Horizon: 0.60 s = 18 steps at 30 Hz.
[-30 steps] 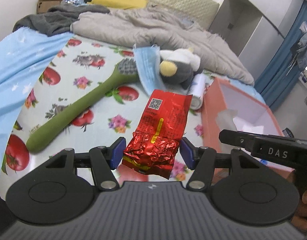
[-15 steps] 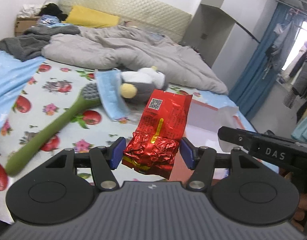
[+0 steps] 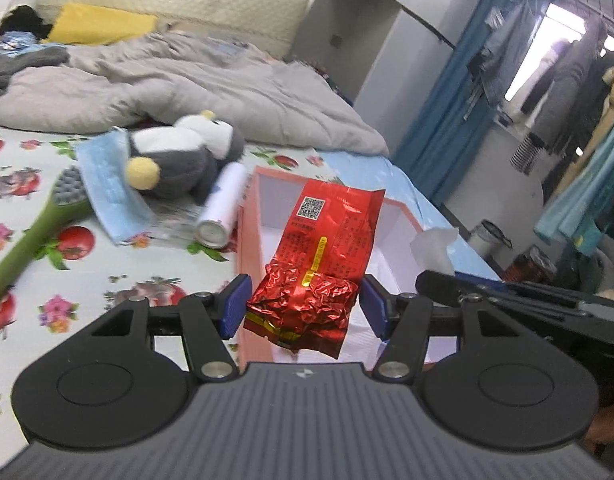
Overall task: Organize soft objects
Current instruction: 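Carry the tea packet and plastic piece over the pink box with both grippers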
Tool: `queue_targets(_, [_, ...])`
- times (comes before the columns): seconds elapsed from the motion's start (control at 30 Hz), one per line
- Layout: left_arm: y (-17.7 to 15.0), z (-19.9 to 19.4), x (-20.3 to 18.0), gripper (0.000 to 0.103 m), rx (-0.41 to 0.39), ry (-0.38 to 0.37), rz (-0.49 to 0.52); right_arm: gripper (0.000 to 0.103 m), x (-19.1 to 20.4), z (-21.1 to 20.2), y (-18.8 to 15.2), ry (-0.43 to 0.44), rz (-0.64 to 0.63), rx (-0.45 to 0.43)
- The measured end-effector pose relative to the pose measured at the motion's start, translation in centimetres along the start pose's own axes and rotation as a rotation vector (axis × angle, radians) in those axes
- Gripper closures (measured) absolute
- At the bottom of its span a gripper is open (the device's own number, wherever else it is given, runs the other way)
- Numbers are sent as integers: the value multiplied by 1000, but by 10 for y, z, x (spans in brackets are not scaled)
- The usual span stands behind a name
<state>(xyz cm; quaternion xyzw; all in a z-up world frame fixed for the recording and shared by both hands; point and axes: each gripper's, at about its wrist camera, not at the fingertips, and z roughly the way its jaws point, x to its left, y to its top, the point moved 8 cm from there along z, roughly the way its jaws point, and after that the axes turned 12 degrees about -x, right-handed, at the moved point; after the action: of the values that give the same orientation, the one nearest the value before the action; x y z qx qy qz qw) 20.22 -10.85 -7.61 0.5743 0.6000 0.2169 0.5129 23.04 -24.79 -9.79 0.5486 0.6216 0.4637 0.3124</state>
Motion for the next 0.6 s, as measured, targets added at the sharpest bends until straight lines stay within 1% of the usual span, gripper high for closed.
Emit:
queue_targets(0.13, [-5, 28, -10, 38, 40, -18, 24, 78, -25, 13, -10, -52, 32, 37])
queue_targets(0.37, [-18, 83, -15, 38, 130, -45, 37, 77, -63, 38, -29, -107, 83, 103])
queue_targets(0.5, [-29, 123, -17, 38, 202, -32, 53, 76, -84, 55, -38, -123, 115, 137])
queue_targets(0.6, [-36, 150, -17, 38, 239, -32, 57, 76, -100, 70, -46, -142, 132, 158])
